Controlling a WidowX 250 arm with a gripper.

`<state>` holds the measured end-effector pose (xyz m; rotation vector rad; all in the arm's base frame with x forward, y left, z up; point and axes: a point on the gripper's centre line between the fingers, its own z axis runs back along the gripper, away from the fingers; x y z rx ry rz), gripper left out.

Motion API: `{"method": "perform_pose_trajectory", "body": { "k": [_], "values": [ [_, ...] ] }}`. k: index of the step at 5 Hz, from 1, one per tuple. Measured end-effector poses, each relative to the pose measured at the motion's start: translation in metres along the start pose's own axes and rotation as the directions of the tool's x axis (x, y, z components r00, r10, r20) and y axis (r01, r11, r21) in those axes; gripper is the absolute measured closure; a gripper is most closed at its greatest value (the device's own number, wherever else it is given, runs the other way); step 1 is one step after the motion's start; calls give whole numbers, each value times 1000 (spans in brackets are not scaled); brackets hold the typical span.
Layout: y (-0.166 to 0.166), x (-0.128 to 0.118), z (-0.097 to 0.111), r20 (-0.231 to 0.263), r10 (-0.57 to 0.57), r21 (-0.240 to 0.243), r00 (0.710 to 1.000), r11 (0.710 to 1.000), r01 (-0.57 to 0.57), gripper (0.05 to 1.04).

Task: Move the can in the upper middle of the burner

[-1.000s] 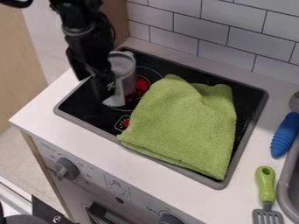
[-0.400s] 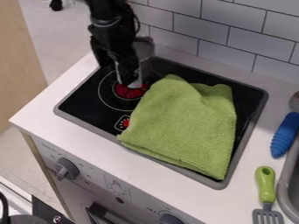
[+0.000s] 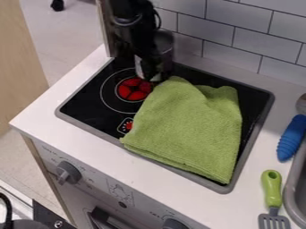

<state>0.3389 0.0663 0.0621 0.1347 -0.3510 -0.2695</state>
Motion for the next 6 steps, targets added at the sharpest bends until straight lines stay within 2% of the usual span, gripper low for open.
{"method": "perform_pose_trajectory", "body": {
  "k": [2, 4, 6],
  "values": [
    [-9, 23, -10, 17, 1, 22, 1000, 1000, -1, 86],
    [-20, 34, -9, 22, 32, 27, 999, 999, -32, 86],
    [-20, 26, -9, 0, 98, 2, 995, 995, -98, 86]
  ]
}}
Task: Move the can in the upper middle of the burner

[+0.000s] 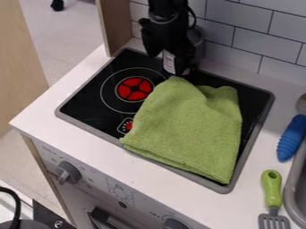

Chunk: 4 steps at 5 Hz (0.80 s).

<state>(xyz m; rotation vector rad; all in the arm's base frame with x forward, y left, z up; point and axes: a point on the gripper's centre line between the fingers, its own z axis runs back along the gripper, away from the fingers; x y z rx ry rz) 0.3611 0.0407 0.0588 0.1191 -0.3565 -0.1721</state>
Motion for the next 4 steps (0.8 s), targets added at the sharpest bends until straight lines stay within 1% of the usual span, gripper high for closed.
{"method": "perform_pose_trajectory", "body": {
  "k": [1, 2, 3, 4],
  "values": [
    [17, -4, 13, 8, 28, -9, 1000, 1000, -27, 86],
    [33, -19, 25, -12, 36, -19, 999, 999, -36, 86],
    [44, -31, 34, -59, 54, -13, 997, 998, -55, 86],
    [54, -41, 40, -91, 114, -16, 989, 993, -116, 86]
  ]
}}
